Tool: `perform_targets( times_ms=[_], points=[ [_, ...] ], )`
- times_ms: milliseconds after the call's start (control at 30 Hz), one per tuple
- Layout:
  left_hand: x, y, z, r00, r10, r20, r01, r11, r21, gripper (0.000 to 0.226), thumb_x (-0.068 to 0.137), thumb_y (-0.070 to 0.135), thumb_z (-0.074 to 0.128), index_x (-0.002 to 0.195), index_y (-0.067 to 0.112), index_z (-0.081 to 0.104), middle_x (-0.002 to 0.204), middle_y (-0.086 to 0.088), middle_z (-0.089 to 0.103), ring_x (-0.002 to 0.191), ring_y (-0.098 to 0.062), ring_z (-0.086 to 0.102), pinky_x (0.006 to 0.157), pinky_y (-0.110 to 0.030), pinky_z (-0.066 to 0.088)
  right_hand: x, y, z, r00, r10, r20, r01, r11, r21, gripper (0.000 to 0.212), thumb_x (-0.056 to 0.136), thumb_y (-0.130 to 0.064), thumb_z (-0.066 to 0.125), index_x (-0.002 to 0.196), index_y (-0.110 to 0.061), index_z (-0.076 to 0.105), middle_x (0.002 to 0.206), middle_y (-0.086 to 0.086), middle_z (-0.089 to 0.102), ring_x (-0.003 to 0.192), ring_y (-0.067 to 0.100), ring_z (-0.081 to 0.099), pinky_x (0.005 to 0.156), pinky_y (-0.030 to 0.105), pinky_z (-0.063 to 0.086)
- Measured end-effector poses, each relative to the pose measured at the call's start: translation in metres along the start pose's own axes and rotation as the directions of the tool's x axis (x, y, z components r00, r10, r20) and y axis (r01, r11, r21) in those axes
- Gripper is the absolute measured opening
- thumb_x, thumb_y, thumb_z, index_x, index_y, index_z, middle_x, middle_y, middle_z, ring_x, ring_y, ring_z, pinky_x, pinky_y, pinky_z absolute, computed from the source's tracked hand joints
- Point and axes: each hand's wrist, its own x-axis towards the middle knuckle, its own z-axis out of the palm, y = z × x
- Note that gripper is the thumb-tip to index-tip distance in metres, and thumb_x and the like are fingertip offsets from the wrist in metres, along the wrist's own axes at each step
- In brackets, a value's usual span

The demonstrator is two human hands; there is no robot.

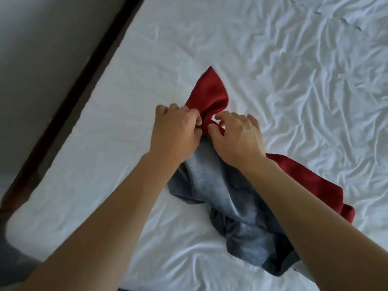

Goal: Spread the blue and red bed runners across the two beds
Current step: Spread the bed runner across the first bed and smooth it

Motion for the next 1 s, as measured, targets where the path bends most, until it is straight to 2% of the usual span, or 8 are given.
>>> perform_targets(
  times_ms=[133, 300, 433, 533, 667, 833, 900, 1000],
  points=[
    [-0.019, -0.023, 0.022, 0.99, -0.134, 0.031, 0.135, 0.99, -0.036, 0.02, 0.092, 0.033, 0.054, 0.11, 0.029, 0.062, 0.104, 0.007, 0.066, 0.098, -0.021, 0.057, 0.09, -0.038, 0.033, 0.003, 0.002, 0.017, 0.994, -0.023, 0.11, 0.037, 0.991, -0.129, 0.026, 0.092, -0.03, 0.054, 0.115, -0.023, 0.064, 0.105, 0.001, 0.068, 0.107, 0.024, 0.059, 0.119, 0.047, 0.02],
    [-0.024, -0.04, 0.048, 0.932, -0.326, 0.16, 0.327, 0.945, 0.024, 0.039, 0.093, 0.041, 0.052, 0.126, 0.02, 0.056, 0.112, -0.002, 0.065, 0.104, -0.026, 0.058, 0.092, -0.04, 0.035, 0.011, 0.009, 0.023, 0.998, 0.013, 0.066, -0.002, 0.985, -0.17, 0.025, 0.092, -0.029, 0.053, 0.113, -0.021, 0.064, 0.107, 0.003, 0.066, 0.106, 0.026, 0.057, 0.118, 0.046, 0.022],
    [-0.011, -0.035, 0.059, 0.867, -0.427, 0.258, 0.472, 0.869, -0.148, 0.03, 0.091, 0.04, 0.055, 0.111, 0.017, 0.056, 0.093, -0.001, 0.067, 0.091, -0.027, 0.062, 0.089, -0.04, 0.035, 0.016, -0.004, 0.035, 0.992, -0.124, -0.007, 0.121, 0.974, -0.191, 0.035, 0.089, -0.022, 0.059, 0.123, -0.015, 0.061, 0.12, 0.008, 0.06, 0.112, 0.03, 0.054, 0.116, 0.048, 0.027],
    [-0.007, -0.044, 0.057, 0.898, -0.396, 0.191, 0.422, 0.898, -0.124, 0.01, 0.09, 0.028, 0.052, 0.086, 0.018, 0.052, 0.081, 0.0, 0.063, 0.079, -0.026, 0.06, 0.082, -0.039, 0.036, 0.023, -0.021, 0.045, 0.975, -0.222, -0.017, 0.213, 0.951, -0.226, 0.038, 0.089, -0.014, 0.059, 0.127, -0.014, 0.061, 0.132, 0.009, 0.054, 0.125, 0.03, 0.048, 0.118, 0.051, 0.023],
    [-0.009, -0.085, 0.041, 0.939, -0.343, -0.03, 0.343, 0.939, 0.005, 0.016, 0.088, 0.018, 0.049, 0.074, 0.02, 0.043, 0.068, 0.0, 0.055, 0.064, -0.026, 0.051, 0.068, -0.036, 0.029, 0.035, -0.049, 0.058, 0.906, -0.409, 0.113, 0.424, 0.872, -0.245, 0.049, 0.09, -0.019, 0.059, 0.139, -0.019, 0.051, 0.142, 0.006, 0.05, 0.137, 0.029, 0.039, 0.122, 0.054, 0.013],
    [-0.019, -0.112, 0.041, 0.949, -0.263, 0.175, 0.278, 0.958, -0.068, 0.015, 0.087, 0.035, 0.053, 0.093, 0.022, 0.056, 0.084, 0.003, 0.063, 0.084, -0.025, 0.061, 0.077, -0.039, 0.035, 0.056, -0.087, 0.076, 0.787, -0.541, 0.296, 0.614, 0.736, -0.287, 0.071, 0.088, -0.022, 0.064, 0.151, -0.023, 0.033, 0.151, 0.005, 0.041, 0.144, 0.031, 0.03, 0.122, 0.057, 0.008],
    [-0.027, -0.117, 0.045, 0.944, -0.269, 0.19, 0.297, 0.945, -0.136, 0.015, 0.088, 0.037, 0.053, 0.095, 0.024, 0.056, 0.079, 0.006, 0.064, 0.08, -0.023, 0.063, 0.076, -0.037, 0.035, 0.066, -0.097, 0.082, 0.734, -0.582, 0.349, 0.678, 0.661, -0.323, 0.063, 0.086, -0.021, 0.064, 0.145, -0.023, 0.042, 0.141, 0.005, 0.051, 0.14, 0.031, 0.036, 0.121, 0.058, 0.006],
    [-0.039, -0.122, 0.045, 0.886, -0.376, 0.272, 0.456, 0.814, -0.36, 0.012, 0.082, 0.033, 0.059, 0.083, 0.025, 0.05, 0.071, 0.008, 0.062, 0.072, -0.02, 0.062, 0.079, -0.04, 0.043, 0.082, -0.108, 0.085, 0.719, -0.593, 0.362, 0.694, 0.594, -0.407, 0.023, 0.084, -0.014, 0.057, 0.104, -0.019, 0.067, 0.098, 0.0, 0.067, 0.113, 0.03, 0.055, 0.121, 0.06, 0.01]
  ],
)
